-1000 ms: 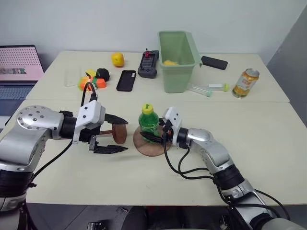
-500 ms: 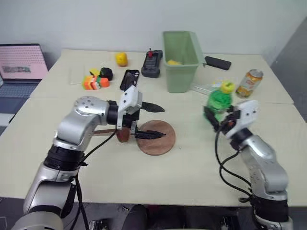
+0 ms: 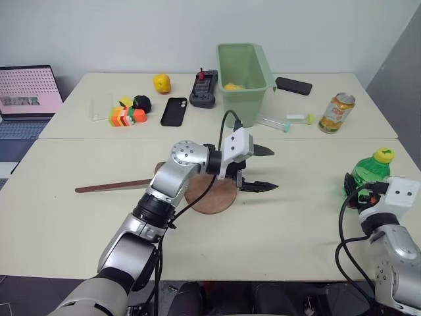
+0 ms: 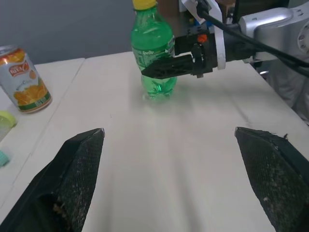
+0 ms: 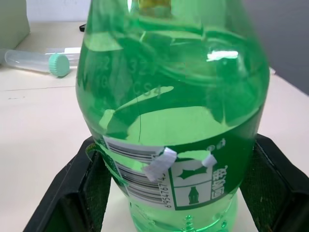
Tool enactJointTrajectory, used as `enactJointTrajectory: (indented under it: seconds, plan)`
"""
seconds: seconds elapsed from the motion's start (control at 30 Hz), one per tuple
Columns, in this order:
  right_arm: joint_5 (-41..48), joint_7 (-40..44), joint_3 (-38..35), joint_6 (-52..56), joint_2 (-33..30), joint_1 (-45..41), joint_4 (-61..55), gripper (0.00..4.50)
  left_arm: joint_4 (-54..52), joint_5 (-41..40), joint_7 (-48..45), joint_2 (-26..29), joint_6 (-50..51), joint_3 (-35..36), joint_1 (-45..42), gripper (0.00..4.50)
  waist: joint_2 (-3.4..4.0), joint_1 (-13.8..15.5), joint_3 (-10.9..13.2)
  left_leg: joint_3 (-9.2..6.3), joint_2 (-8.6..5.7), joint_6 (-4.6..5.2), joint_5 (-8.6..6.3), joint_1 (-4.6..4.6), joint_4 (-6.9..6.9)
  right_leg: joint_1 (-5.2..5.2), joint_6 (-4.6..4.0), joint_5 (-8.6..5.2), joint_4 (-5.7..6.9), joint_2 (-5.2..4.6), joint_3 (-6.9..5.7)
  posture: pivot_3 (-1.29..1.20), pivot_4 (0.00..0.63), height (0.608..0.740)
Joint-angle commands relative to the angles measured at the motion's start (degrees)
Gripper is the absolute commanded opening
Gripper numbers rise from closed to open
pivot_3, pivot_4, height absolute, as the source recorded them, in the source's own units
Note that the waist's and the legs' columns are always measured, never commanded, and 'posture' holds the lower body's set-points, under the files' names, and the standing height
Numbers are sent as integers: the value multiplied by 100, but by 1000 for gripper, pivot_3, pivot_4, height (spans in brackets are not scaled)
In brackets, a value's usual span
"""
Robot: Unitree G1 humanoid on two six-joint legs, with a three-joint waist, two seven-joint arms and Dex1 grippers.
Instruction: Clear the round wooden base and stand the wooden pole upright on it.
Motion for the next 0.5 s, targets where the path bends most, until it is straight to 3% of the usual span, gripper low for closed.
enactJointTrajectory:
  seconds: [0.03, 0.1, 0.37, 0.5]
  plan:
    - [170, -124, -148, -242, 33, -63, -255, 4098, -66, 29, 66, -69, -103, 59, -6, 4500, 0, 20, 0, 0, -1, 0, 0, 0, 0, 1, 0, 0, -1, -1, 0, 0, 150, 740]
    - [205, -162, -158, -239, 56, -50, -266, 4456, -114, 15, 45, -65, -81, 59, 31, 4500, 0, 38, -1, -3, -1, -1, 0, 0, 1, 4, 1, 0, -2, -2, -3, 0, 150, 740]
    - [339, -415, -309, -326, -29, -76, -687, 4456, -248, -130, -90, 19, -8, 176, 145, 4500, 1, 56, -1, -3, -1, -1, 0, 1, 2, 5, 1, -1, -3, -3, -3, 0, 150, 740]
    - [448, -369, -414, -238, -413, -448, -1077, 4456, -246, -273, -130, 127, 187, 376, 35, 4500, 3, 51, -1, -4, -2, -1, 0, 1, 3, 7, 1, -1, -4, -3, -4, 0, 150, 740]
